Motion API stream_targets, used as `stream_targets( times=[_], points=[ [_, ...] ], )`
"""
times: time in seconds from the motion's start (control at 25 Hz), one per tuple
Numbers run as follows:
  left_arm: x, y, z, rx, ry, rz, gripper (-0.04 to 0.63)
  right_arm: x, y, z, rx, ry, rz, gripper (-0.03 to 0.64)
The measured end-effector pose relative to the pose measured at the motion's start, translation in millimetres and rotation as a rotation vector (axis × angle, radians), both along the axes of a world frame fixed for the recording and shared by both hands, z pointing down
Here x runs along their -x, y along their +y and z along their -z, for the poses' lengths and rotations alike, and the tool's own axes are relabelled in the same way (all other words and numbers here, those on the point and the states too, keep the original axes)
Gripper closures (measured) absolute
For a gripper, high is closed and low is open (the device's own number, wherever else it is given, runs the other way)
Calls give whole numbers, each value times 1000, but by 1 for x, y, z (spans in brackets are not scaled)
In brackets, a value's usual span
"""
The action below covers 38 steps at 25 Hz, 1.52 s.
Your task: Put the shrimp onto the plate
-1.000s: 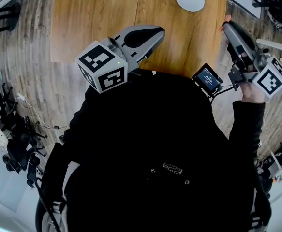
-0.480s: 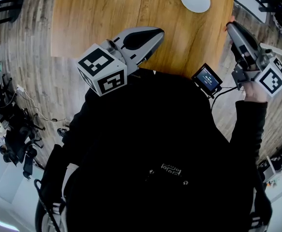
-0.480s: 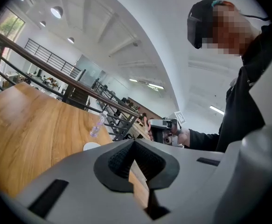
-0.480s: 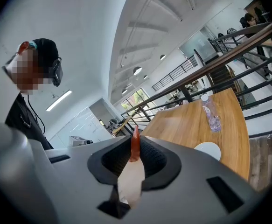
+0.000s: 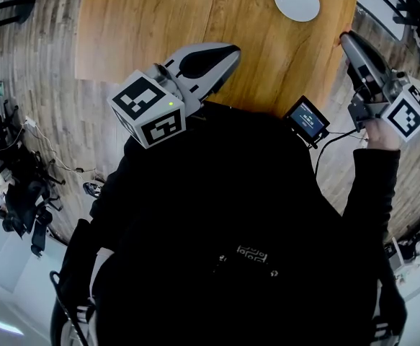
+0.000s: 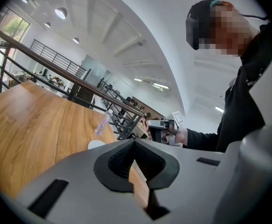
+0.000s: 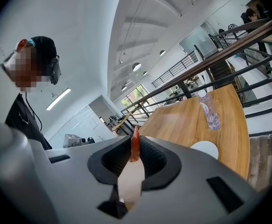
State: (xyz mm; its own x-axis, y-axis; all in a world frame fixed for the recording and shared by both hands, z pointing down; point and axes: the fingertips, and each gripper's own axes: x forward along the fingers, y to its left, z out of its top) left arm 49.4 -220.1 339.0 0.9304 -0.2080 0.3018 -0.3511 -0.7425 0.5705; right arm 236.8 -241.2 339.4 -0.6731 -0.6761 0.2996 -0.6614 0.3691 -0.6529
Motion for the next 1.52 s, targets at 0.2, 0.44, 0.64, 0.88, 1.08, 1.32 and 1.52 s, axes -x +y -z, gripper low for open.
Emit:
stream_targets(
  times=[0.2, 0.44, 0.64, 0.88, 1.08, 1.32, 1.52],
  points=[
    [0, 0, -3, 7, -9, 6, 592, -6, -5, -10, 22, -18, -9, 549],
    [-2, 2, -4, 9, -14, -1, 592, -8, -14, -14, 17, 7, 2, 549],
    [1, 3, -9, 25, -24, 18, 592, -9, -20, -25, 32, 19, 10, 549],
    [3, 8, -14, 53, -32, 44, 592, -17, -32, -40, 70, 25, 19, 549],
    [10, 8, -18, 76, -34, 78, 592, -13, -50, -49, 66, 78, 62, 549],
    [21, 13, -23, 104, -45, 122, 592, -14, -60, -77, 108, 111, 87, 549],
    [29, 14, -26, 113, -55, 162, 592, -15, -73, -94, 117, 144, 109, 549]
  ],
)
